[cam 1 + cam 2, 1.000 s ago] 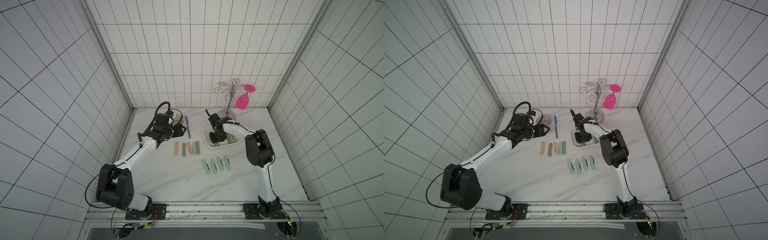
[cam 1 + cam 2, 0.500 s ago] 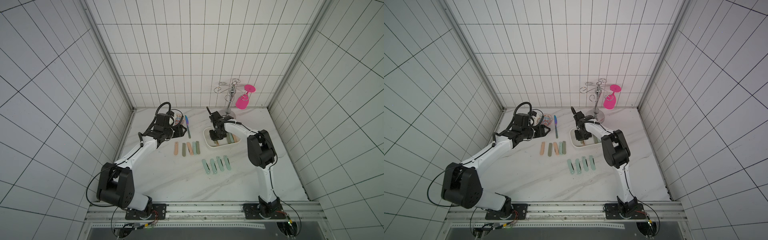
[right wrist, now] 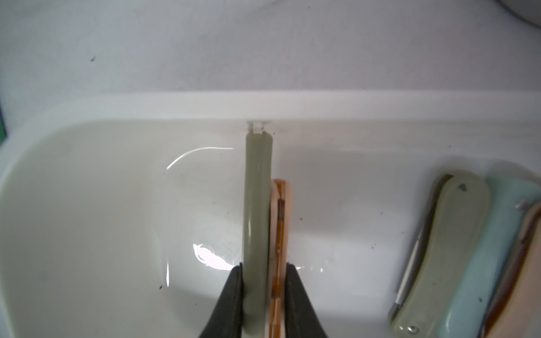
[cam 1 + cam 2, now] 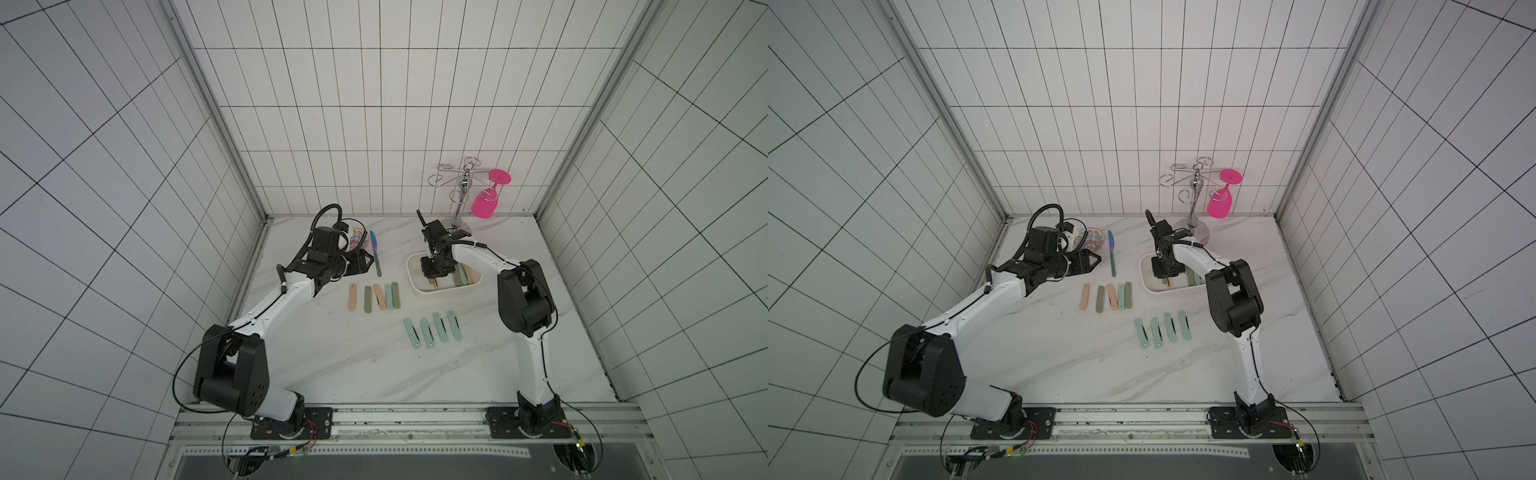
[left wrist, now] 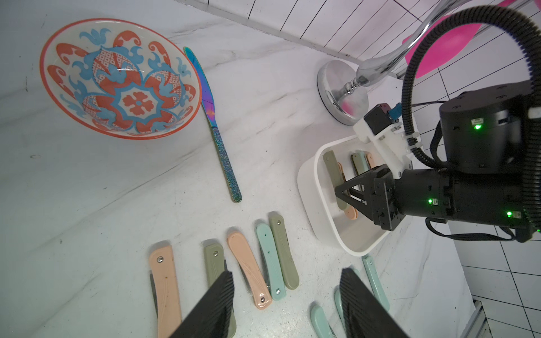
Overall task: Take the fruit knife out of the storage box
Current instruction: Adjust the fruit knife in the storage box.
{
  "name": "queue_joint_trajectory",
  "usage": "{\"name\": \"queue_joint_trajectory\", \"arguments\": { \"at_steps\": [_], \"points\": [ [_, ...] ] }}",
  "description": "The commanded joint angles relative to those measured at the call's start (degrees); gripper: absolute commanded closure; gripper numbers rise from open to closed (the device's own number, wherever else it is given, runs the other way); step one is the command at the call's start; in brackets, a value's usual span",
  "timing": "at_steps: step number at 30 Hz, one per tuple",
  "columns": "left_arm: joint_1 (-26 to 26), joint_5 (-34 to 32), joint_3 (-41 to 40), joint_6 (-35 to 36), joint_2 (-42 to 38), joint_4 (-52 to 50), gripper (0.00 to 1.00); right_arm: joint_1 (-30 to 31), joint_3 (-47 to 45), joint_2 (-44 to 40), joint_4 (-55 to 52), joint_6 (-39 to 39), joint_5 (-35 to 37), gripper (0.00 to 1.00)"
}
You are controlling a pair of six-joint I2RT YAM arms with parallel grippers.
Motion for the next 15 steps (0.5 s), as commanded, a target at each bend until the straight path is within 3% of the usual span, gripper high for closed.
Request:
{"name": "queue_joint_trajectory", "arguments": {
  "at_steps": [1,3,5,15],
  "points": [
    [-0.4,0.3,1.7,-0.1,1.0,1.5,0.39,-0.8,-1.5,-0.9,0.2,0.2,0.3,0.66],
    [-0.4,0.3,1.8,-0.1,1.1,1.5,0.39,-1.0,-1.2,-0.5,-0.1,0.2,0.4,0.56],
    [-0.4,0.3,1.7,-0.1,1.0,1.5,0.39,-1.2,-1.6,-1.1,-0.1,0.3,0.6,0.52],
    [-0.9,0.4,2.3,-0.2,1.9,1.5,0.39,-2.8,-4.7,-2.7,0.3,0.5,2.0,0.53]
  ]
}}
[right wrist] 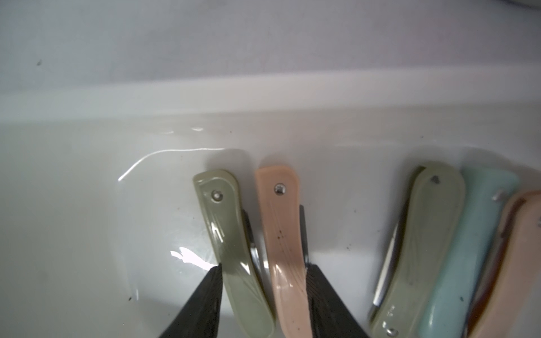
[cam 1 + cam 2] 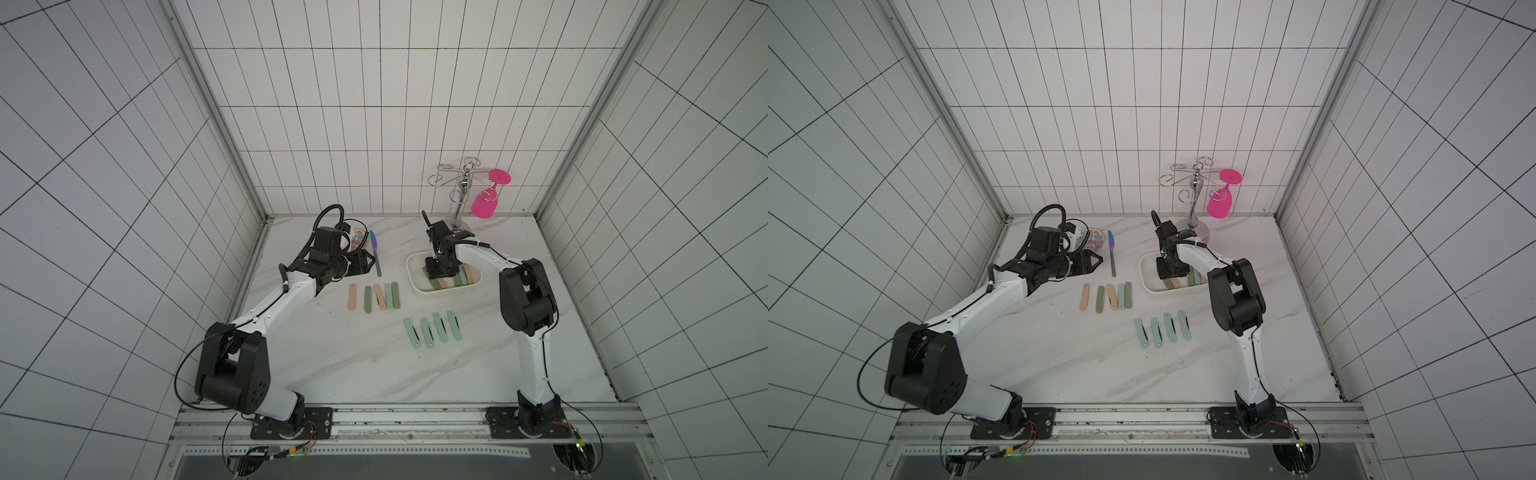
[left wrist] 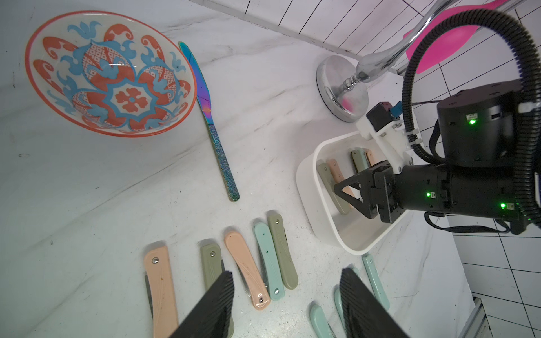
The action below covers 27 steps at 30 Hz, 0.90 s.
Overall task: Take the fruit knife out of the storage box
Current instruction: Adjust the fruit knife in the storage box, then pick up the fruit knife from the storage box.
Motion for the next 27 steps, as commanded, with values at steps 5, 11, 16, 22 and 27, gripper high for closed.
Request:
{"name": "queue_joint_trajectory", "arguments": {
  "at_steps": [5,11,16,22,27],
  "points": [
    [-0.5,0.4,2.3,-0.2,1.6,1.5,0.39,-1.3,-2.8,-2.7,0.1,0.1,0.5,0.55],
    [-0.7,0.4,2.5,-0.2,1.7,1.4,0.39,-1.4,-2.6,-3.4,0.9,-0.1,0.8,0.57],
    [-0.8,0.4,2.5,-0.4,1.8,1.4,0.39,-2.0,-2.5,-4.1,2.1,-0.1,1.5,0.58],
    [-1.1,0.2,2.6,-0.5,1.8,1.4,0.39,-2.4,-2.8,-2.6,2.3,-0.2,0.9,0.59],
    [-1.5,0.1,2.7,-0.6,2.1,1.4,0.39,-2.5,-2.5,-0.8,2.3,-0.4,-0.7,0.6]
  ]
}}
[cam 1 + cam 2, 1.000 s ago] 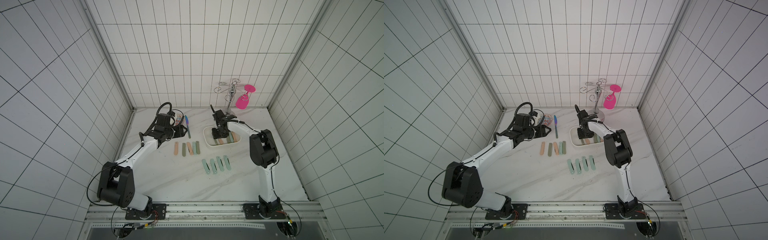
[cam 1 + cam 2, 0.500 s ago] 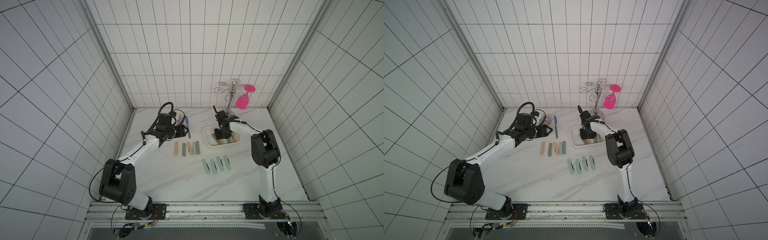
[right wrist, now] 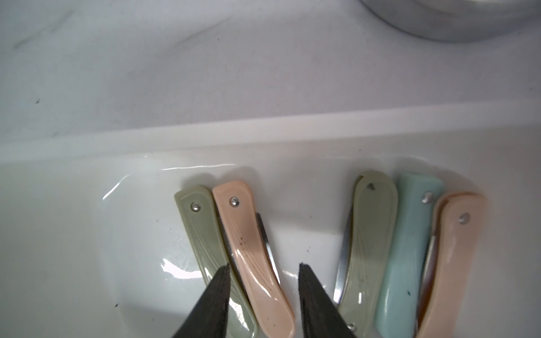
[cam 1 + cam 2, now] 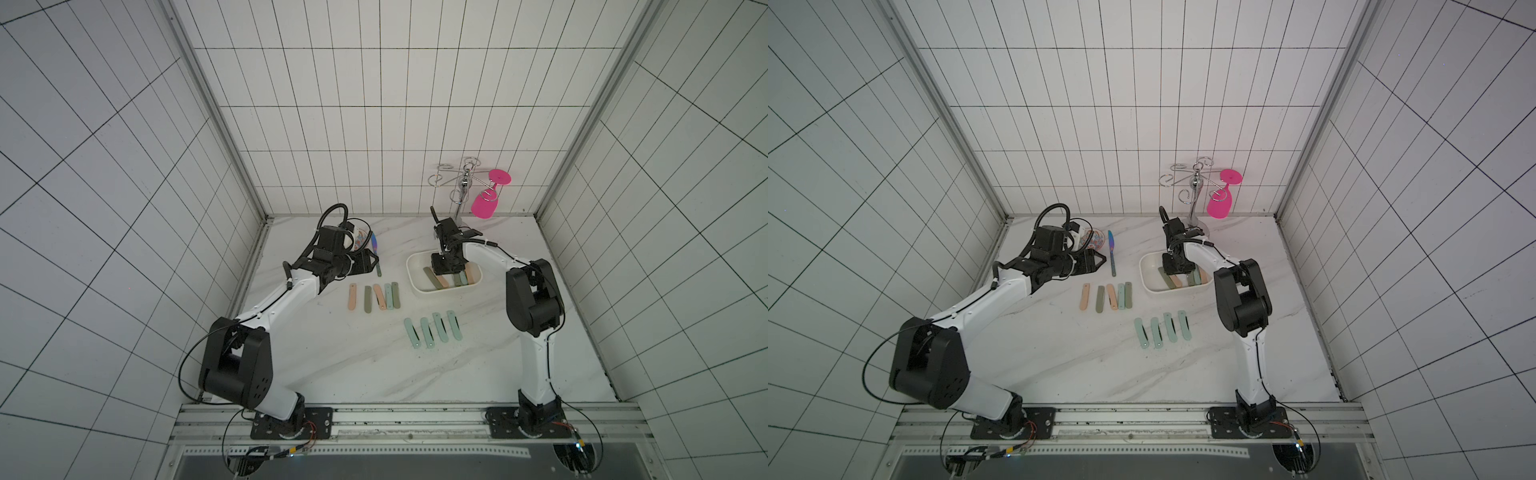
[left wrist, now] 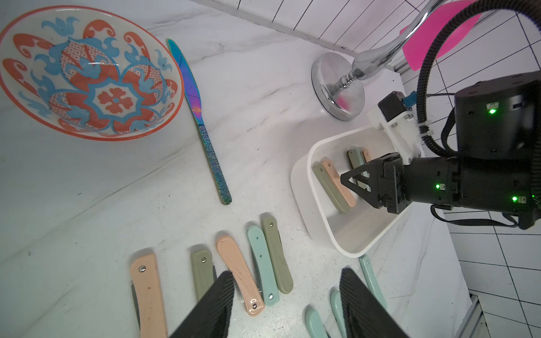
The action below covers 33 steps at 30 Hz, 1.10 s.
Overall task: Take the fruit knife out of the storage box
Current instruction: Pick up the fruit knife from the storage box.
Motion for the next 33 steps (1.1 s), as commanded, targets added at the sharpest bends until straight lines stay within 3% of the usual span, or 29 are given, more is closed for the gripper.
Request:
{"name": "queue_joint_trajectory", "arguments": {
  "at_steps": [1,33],
  "points": [
    [-0.4,-0.1,1.7,-0.2,0.5,0.9,0.39,-0.5,-1.0,1.6,-0.3,-0.3,-1.2,0.6],
    [-1.0,0.9,1.9,-0.1,1.2,1.3,0.39,-0.5,-4.8,5.8,0.8,-0.1,-1.5,0.62]
  ]
}}
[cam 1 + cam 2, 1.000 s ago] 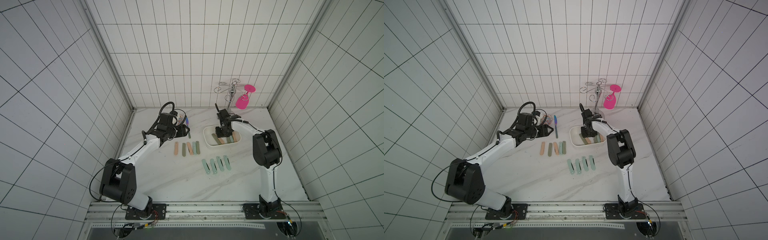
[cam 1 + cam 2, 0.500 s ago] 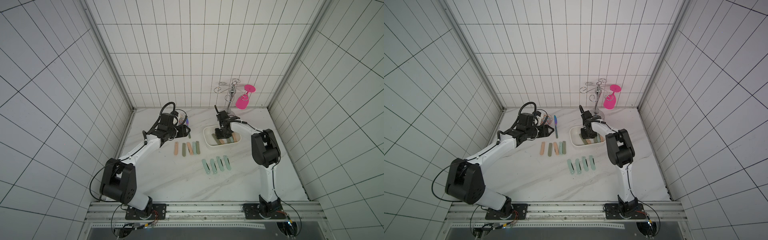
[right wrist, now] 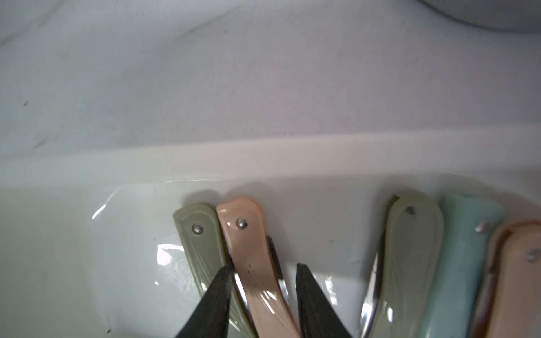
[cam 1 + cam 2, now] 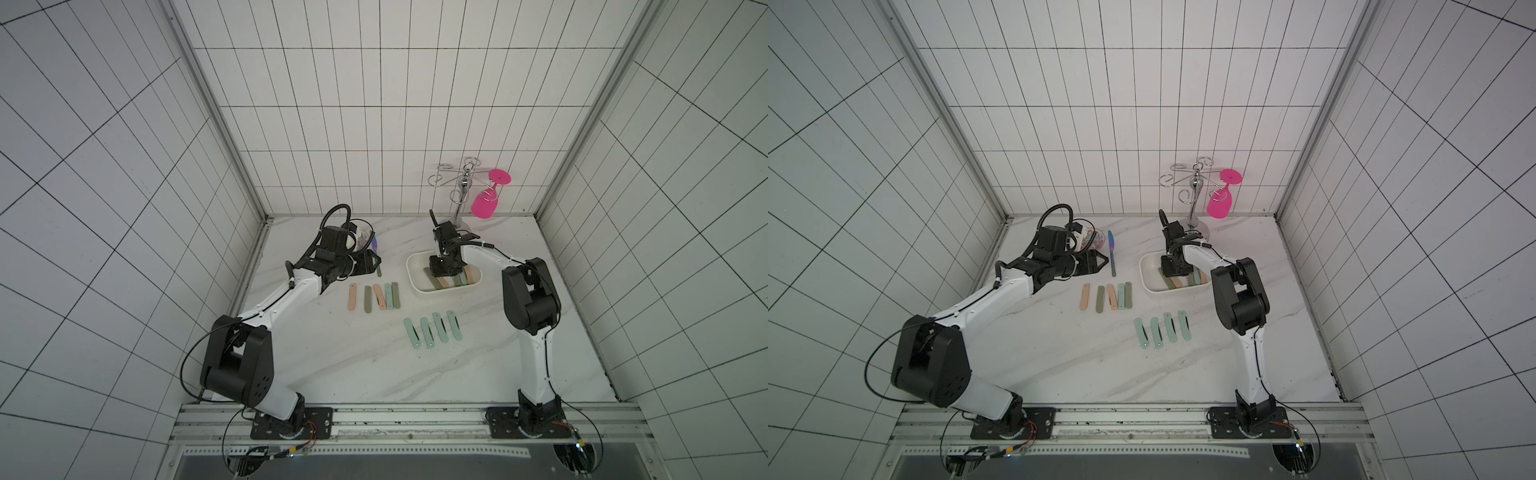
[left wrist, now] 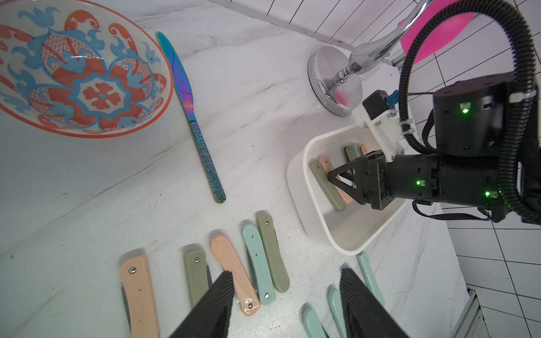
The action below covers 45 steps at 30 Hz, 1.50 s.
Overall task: Take the fruit knife out of the storage box
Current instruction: Pick up the fruit knife from the storage box.
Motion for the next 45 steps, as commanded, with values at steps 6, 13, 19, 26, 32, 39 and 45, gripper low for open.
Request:
{"name": "queue_joint_trajectory", "arguments": {
  "at_steps": [6,13,19,26,32,39,45],
  "points": [
    [-0.4,0.8,1.9,-0.2,0.6,1.4,0.39,-0.5,-3.2,4.2,-3.7,0.0,1.5,0.61],
    [-0.3,1.0,1.4,-0.2,0.5,1.7,0.39,-1.8,-7.1,1.2,-3.1,0.5,4.4,0.64],
    [-0.4,1.2,1.4,-0.3,0.5,2.0,0.39,-1.7,-8.2,0.5,-3.2,0.4,2.5,0.64],
    [-0.5,1.4,1.5,-0.3,0.7,2.2,0.39,-1.4,-8.1,0.0,-3.0,1.0,-1.1,0.75],
    [-1.1,1.9,2.2,-0.2,1.1,2.3,0.39,-1.1,-7.3,-1.4,-2.9,1.3,-2.7,0.96],
    [-2.4,2.2,3.0,-0.1,1.5,2.3,0.39,-0.3,-6.1,-4.7,-2.9,1.1,-2.8,1.0],
    [-3.6,3.4,2.9,-1.3,1.7,3.5,0.39,1.4,-5.3,-8.7,-3.2,0.6,-3.5,1.0]
  ]
}}
